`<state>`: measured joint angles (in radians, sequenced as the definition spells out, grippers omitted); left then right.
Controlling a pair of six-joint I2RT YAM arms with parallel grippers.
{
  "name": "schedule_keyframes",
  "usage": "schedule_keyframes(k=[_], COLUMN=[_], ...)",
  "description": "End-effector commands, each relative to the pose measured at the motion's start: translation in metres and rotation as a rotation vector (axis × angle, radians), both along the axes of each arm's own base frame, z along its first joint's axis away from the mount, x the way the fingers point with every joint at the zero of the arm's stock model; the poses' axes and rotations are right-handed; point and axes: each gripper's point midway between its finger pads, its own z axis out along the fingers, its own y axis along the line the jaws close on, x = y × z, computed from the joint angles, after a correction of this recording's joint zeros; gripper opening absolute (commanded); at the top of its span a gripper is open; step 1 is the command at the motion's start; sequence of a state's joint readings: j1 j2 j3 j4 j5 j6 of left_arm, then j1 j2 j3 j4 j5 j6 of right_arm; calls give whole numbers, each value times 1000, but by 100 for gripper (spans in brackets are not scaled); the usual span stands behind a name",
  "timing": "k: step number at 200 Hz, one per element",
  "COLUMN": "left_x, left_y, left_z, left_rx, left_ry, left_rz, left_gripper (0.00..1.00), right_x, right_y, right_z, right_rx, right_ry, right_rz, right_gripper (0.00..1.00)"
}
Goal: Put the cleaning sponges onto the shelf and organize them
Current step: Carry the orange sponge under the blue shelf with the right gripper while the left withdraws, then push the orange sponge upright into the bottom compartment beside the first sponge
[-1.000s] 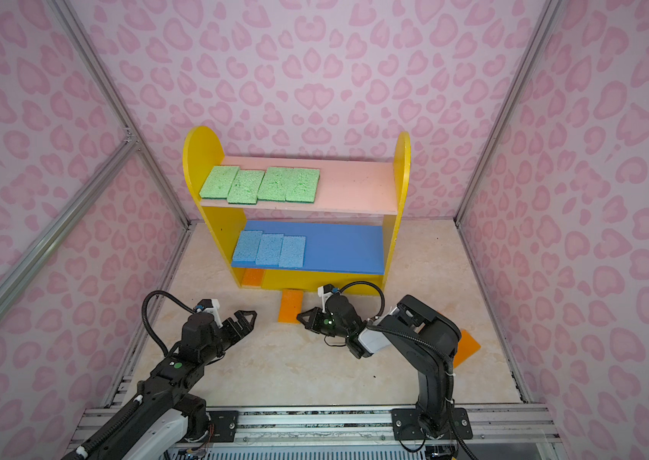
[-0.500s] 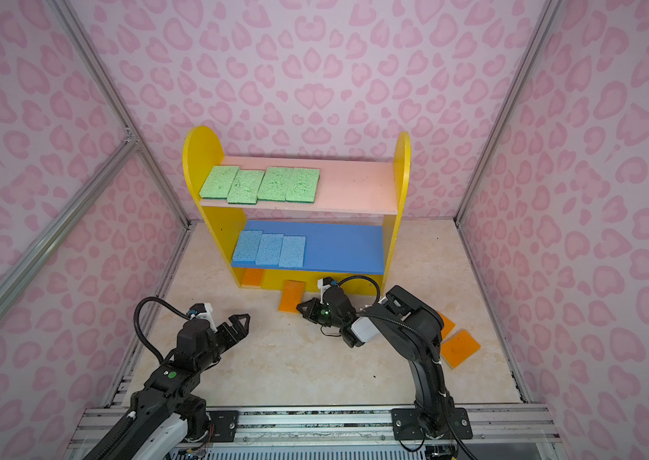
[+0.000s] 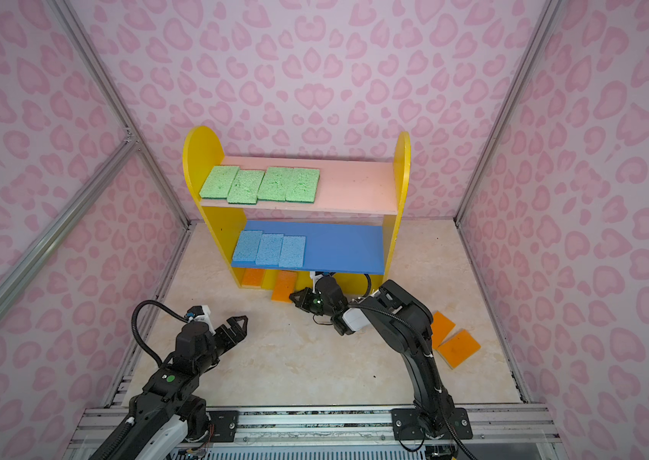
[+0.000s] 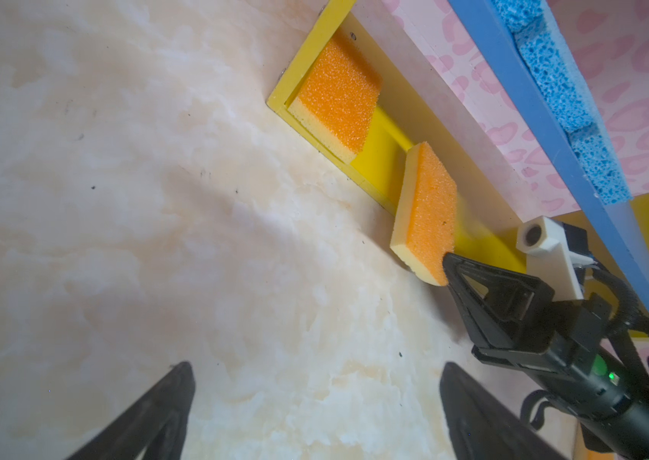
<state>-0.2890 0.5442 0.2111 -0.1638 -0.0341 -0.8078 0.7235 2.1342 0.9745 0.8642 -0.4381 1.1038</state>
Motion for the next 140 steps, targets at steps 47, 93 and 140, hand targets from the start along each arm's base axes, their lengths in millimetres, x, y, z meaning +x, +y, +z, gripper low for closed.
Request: schedule_keyframes(k=[47, 93, 140], left_x=[-1, -1, 0], left_y=[2, 0, -3], left_z=[1, 3, 7], left_rx=[18, 6, -5], left_ry=[-3, -14, -26], left_rz=[-4, -12, -23], left_gripper=[97, 97, 97], right_x=[16, 23, 21], right_y=[8, 19, 16], right_z=[-4, -3, -1], right_rx=[-12, -22, -40], right_ry=[-27, -36, -32], right_rz=[-14, -2, -18], right_gripper=[0, 0, 38])
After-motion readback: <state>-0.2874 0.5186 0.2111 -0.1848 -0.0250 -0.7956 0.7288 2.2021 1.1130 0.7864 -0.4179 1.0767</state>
